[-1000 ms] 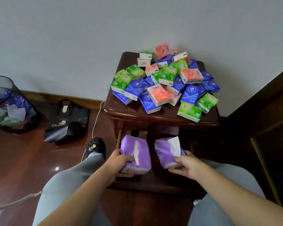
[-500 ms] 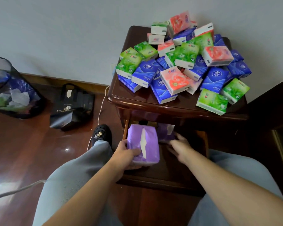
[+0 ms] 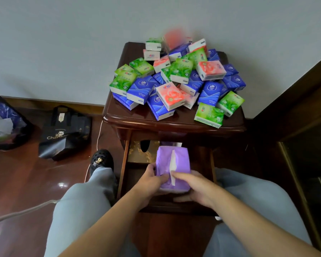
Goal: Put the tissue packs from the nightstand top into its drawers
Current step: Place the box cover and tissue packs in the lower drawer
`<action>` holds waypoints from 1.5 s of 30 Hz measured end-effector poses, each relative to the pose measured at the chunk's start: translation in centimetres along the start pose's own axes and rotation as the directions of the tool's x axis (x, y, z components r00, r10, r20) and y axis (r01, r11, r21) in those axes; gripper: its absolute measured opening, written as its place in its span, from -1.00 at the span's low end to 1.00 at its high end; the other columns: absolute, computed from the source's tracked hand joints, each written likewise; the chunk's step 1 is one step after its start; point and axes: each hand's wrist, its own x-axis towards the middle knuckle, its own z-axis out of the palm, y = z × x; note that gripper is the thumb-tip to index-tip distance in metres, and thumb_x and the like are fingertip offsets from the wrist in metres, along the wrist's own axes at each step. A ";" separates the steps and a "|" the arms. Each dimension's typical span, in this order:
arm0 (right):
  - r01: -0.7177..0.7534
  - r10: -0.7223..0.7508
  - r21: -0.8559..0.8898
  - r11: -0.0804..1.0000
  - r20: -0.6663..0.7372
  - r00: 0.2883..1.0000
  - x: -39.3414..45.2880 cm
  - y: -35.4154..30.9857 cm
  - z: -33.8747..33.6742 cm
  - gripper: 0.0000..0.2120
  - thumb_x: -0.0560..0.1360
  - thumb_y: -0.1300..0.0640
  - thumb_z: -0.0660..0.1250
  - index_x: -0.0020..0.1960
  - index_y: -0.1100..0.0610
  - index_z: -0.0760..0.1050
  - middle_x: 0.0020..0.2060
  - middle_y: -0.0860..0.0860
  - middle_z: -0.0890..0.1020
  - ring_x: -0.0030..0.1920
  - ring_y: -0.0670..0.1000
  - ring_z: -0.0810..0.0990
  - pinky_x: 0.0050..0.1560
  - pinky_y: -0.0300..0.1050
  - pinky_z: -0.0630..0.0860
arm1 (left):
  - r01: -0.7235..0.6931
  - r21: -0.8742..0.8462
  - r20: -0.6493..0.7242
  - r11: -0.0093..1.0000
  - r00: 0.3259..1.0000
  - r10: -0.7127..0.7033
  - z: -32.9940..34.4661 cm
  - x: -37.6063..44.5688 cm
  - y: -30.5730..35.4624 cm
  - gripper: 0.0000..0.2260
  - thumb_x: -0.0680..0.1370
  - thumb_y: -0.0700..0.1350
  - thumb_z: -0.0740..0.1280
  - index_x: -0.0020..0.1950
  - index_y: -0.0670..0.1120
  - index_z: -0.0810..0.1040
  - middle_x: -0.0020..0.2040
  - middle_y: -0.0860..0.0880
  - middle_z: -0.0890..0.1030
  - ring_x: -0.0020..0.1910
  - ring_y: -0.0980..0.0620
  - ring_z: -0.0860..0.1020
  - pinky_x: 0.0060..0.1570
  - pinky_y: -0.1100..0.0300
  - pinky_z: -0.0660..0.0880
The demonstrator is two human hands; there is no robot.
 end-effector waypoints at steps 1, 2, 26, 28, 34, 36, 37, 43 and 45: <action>0.012 -0.012 -0.018 1.000 -0.022 1.000 -0.7 0.3 -0.5 -0.66 0.55 0.08 0.50 0.31 0.09 0.61 0.09 0.12 0.76 0.09 0.17 0.76 0.07 0.32 0.68 | -0.006 0.022 0.027 1.000 1.000 0.005 0.7 0.3 -0.2 -0.54 0.57 -0.17 0.47 0.41 -0.02 0.39 0.22 -0.11 0.67 0.12 -0.11 0.71 0.13 -0.10 0.66; 0.016 -0.016 0.001 1.000 -0.062 0.998 -1.2 0.5 -1.0 -0.66 0.55 0.19 0.49 0.32 0.14 0.60 0.08 0.15 0.76 0.07 0.18 0.76 0.02 0.32 0.70 | -0.020 0.051 0.045 0.999 0.999 0.018 1.3 0.5 -0.3 -0.56 0.58 -0.18 0.46 0.41 -0.04 0.39 0.20 -0.10 0.68 0.10 -0.08 0.71 0.07 -0.01 0.67; 0.067 0.325 0.578 0.813 -0.547 0.771 3.0 -1.0 -2.6 -0.68 0.64 0.21 0.38 0.37 0.17 0.48 0.19 0.20 0.61 0.15 0.21 0.64 0.24 0.20 0.63 | -0.193 0.794 0.183 0.577 0.980 0.076 1.3 8.7 -2.1 -0.30 0.64 -0.14 0.29 0.70 0.05 0.01 0.71 0.03 -0.14 0.68 -0.08 0.01 0.54 0.06 0.15; 0.144 0.310 0.633 0.761 -0.548 0.777 3.3 -1.2 -2.3 -0.61 0.64 0.23 0.38 0.45 0.16 0.45 0.29 0.20 0.59 0.26 0.24 0.62 0.34 0.24 0.57 | -0.184 0.793 0.176 0.581 0.982 0.069 1.2 9.0 -2.3 -0.29 0.63 -0.13 0.31 0.70 0.06 0.02 0.71 0.04 -0.13 0.67 -0.09 0.03 0.53 0.05 0.17; 0.268 0.214 0.685 0.677 -0.532 0.819 4.7 -1.6 -1.9 -0.51 0.65 0.20 0.36 0.55 0.17 0.37 0.47 0.23 0.49 0.48 0.20 0.48 0.51 0.13 0.42 | -0.188 0.790 0.170 0.583 0.982 0.085 1.3 8.6 -2.5 -0.26 0.61 -0.15 0.35 0.69 0.09 0.03 0.70 0.12 -0.12 0.66 -0.04 0.07 0.46 0.14 0.21; 0.199 0.222 0.693 0.692 -0.467 0.856 4.9 -1.4 -1.8 -0.51 0.64 0.18 0.38 0.54 0.16 0.37 0.46 0.25 0.48 0.47 0.23 0.48 0.50 0.16 0.42 | -0.248 0.792 0.192 0.558 0.969 0.158 1.4 7.8 -2.1 -0.31 0.60 -0.18 0.34 0.67 0.07 0.13 0.69 0.11 0.02 0.63 -0.02 0.17 0.40 0.22 0.23; 0.162 0.223 0.706 0.689 -0.420 0.880 4.9 -1.2 -1.7 -0.51 0.63 0.16 0.39 0.53 0.16 0.38 0.43 0.26 0.49 0.43 0.25 0.50 0.47 0.17 0.46 | -0.294 0.793 0.205 0.534 0.953 0.222 1.5 7.2 -1.7 -0.36 0.60 -0.19 0.34 0.64 0.08 0.22 0.65 0.09 0.14 0.59 -0.01 0.26 0.37 0.26 0.26; 0.102 0.179 0.743 0.662 -0.289 0.941 6.1 -1.2 -0.8 -0.76 0.60 0.16 0.41 0.24 0.17 0.52 0.31 0.29 0.56 0.31 0.26 0.59 0.43 0.18 0.49 | -0.334 0.913 0.157 0.236 0.819 0.552 0.9 3.1 0.8 -0.54 0.57 -0.14 0.32 0.47 0.06 0.43 0.38 0.04 0.41 0.41 0.02 0.38 0.40 0.08 0.39; 0.113 0.154 0.757 0.643 -0.273 0.950 6.6 -1.3 -0.6 -0.79 0.59 0.19 0.38 0.21 0.18 0.51 0.32 0.29 0.55 0.30 0.25 0.59 0.41 0.17 0.50 | -0.178 0.975 0.081 0.129 0.835 0.545 0.3 2.7 0.8 -0.45 0.56 -0.05 0.30 0.55 0.07 0.31 0.46 -0.03 0.34 0.46 -0.09 0.31 0.44 -0.02 0.29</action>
